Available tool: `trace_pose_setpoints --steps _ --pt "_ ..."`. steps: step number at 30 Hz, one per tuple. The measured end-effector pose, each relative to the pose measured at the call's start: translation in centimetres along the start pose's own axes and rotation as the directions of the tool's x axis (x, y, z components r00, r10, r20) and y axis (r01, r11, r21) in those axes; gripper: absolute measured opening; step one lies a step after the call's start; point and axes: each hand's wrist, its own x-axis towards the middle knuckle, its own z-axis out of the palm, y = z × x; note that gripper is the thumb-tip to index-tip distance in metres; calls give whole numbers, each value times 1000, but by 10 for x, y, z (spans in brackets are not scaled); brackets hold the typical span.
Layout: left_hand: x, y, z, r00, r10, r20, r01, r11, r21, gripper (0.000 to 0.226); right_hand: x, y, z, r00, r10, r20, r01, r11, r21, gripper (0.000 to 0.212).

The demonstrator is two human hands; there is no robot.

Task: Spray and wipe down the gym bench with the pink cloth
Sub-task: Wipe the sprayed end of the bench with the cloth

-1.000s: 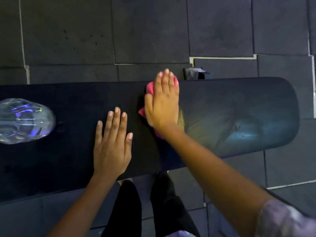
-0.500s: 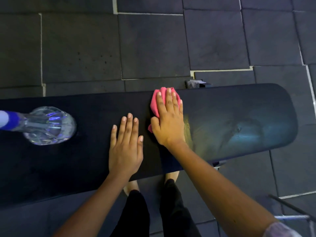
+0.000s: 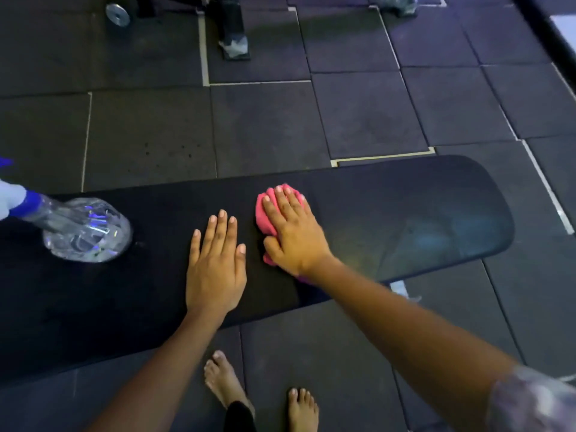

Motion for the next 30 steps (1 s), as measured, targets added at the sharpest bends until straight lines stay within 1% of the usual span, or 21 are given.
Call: trace_pose_setpoints --steps 1,3,7,9,14,17,22,25,26,28,30 --pt "1 0 0 1000 -2 -2 2 1000 2 58 5 8 -5 1000 -12 -1 12 1000 -24 74" --pt "1 0 0 1000 -15 -1 15 1000 8 59 16 20 -11 999 33 -30 -34 999 -19 70" --pt "0 0 2 1000 -11 -17 11 1000 -2 60 11 10 -4 970 218 -106 -206 972 112 70" --pt "-1 -2 2 1000 -6 -31 6 1000 -5 60 -7 -1 2 953 267 -144 -242 956 167 73" --pt "0 -4 1 1000 5 -14 -5 1000 -14 63 -70 -24 18 967 219 -132 -193 964 184 76" --pt "1 -4 1 1000 -6 -13 6 1000 -5 63 -80 -28 21 972 218 -87 -202 966 159 74" --pt "1 -4 3 1000 8 -20 -7 1000 3 62 -39 -19 7 972 232 -37 -231 972 37 78" --pt "-1 -3 3 999 -3 -33 2 1000 -14 60 2 -5 0 950 307 -61 -305 952 34 63" --pt "-1 -3 3 1000 1 -27 -1 1000 -22 61 15 -2 -3 936 344 -73 -342 939 41 61" --pt "-1 -3 3 1000 14 -21 -14 999 -30 61 34 0 -6 909 408 -86 -405 913 58 61" --pt "0 -4 3 999 12 -30 -13 999 -36 60 37 -2 -6 902 422 -92 -418 906 61 63"
